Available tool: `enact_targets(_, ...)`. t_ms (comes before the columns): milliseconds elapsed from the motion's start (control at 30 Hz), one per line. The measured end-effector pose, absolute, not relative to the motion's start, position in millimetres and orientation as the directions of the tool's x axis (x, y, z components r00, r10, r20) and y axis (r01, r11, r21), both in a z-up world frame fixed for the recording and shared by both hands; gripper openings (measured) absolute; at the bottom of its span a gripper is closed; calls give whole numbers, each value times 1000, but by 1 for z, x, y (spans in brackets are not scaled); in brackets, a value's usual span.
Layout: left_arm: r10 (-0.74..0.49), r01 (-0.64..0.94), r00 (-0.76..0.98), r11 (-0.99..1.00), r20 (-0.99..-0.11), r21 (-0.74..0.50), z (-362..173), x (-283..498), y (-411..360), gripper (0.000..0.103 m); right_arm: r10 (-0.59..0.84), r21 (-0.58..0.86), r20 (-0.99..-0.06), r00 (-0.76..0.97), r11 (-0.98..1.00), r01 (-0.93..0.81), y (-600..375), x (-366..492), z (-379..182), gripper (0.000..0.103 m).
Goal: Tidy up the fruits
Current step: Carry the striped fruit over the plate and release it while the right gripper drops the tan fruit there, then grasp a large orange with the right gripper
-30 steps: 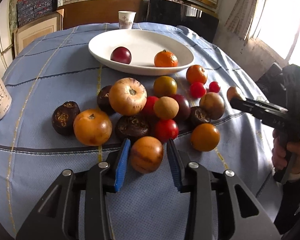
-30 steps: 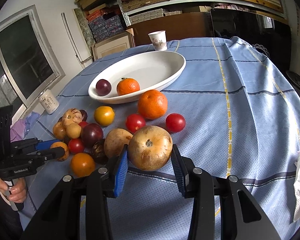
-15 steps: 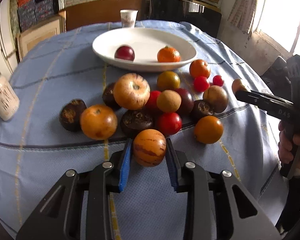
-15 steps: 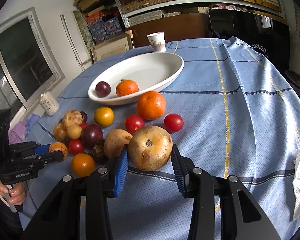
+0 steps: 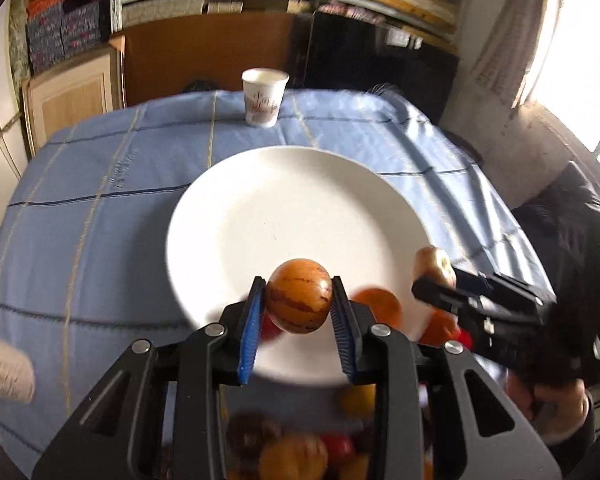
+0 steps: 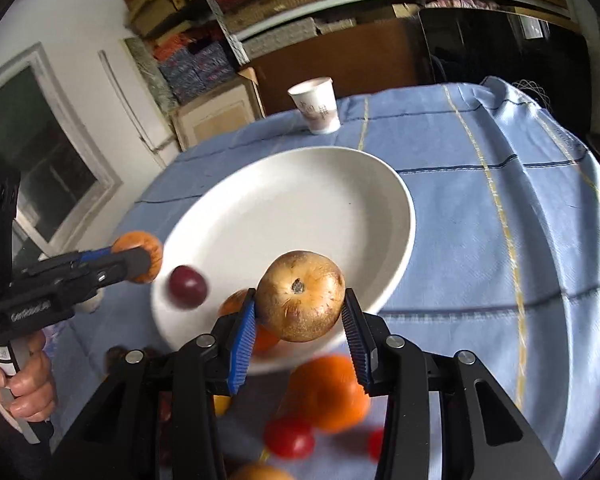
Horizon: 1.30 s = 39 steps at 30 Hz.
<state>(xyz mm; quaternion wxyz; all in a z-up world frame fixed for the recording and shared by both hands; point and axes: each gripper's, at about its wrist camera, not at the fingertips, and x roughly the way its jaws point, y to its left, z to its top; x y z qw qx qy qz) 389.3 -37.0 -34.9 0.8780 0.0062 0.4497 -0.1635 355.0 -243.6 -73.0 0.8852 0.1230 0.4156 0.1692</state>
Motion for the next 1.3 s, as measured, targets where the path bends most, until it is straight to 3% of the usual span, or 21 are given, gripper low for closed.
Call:
enact_targets(67,-266,290,507,948,-820,-128,-49,409,-46,34,403,351,-700,589,913,-208,-240,359,-76,44)
enact_targets(167,-237,256,508,959,-828,-118,-53,411,-46,75,399,314,-692,602,917,-246,-238,349,-68,54)
enact_targets(300,-226,233,610,967,-760,-101,-31,372,-29,98,419,305,-642,642,908,-287,-247,320,-47,59)
enact_targets(567,-84,97,722,995,-687,-20,-38,279,21,98,313,219,-631,710,950,-224,-274,271,-55,61)
enact_targets(700,6,4,694,1000,-720,11,-60,261,38,98,302,229,-670,678,953,-198,-276,270,-74,61)
enact_targets(1000,-15,-35,718,998,-696,-57,-54,235,63,98,260,123,-650,714,963,-239,-248,279,-78,61)
enact_targets(1300,-35,-25,725,997,-688,-78,-49,232,63,98,237,114,-714,659,968,-224,-234,301,-91,57)
